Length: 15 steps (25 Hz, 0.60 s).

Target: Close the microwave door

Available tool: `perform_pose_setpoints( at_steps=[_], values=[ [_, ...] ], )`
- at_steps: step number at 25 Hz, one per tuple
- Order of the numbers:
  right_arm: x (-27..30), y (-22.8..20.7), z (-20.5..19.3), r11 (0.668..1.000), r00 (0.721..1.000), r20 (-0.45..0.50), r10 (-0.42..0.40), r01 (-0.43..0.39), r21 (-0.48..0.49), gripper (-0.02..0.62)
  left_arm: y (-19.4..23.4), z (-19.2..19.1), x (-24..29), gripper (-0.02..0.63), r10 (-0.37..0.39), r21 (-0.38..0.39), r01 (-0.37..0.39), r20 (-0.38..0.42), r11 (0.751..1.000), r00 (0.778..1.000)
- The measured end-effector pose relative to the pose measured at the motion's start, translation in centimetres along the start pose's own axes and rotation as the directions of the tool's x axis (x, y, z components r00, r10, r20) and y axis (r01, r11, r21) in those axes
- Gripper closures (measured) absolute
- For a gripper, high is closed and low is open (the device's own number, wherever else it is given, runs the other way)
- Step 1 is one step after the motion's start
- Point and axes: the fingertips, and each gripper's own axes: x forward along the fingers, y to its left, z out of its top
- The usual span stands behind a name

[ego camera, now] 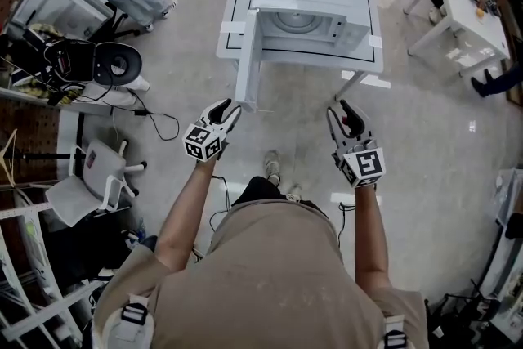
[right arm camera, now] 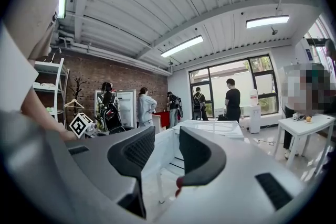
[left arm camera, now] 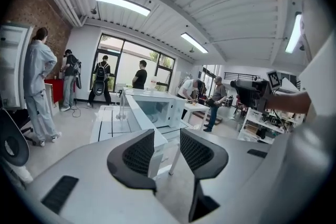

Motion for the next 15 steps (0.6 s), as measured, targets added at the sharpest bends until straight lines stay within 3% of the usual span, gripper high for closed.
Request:
perform_pose_setpoints(
  at_steps=[8, 15],
  values=[
    [3.1, -1.1, -1.6, 0.998, 0.998, -0.025, -0.062, 0.063, 0.023, 0.456, 2.0, -2.7, 1.8, 0.465, -0.097, -0.007, 0.097, -0.094, 0.995, 0.991],
    [5.0, -2.6, -0.3, 0.994, 0.994, 0.003, -0.112, 0.112, 0.017, 0.456, 1.0, -2.4, 4.4, 0.465, -0.213, 0.04, 0.22, -0.141, 0.975, 0.967]
  ],
)
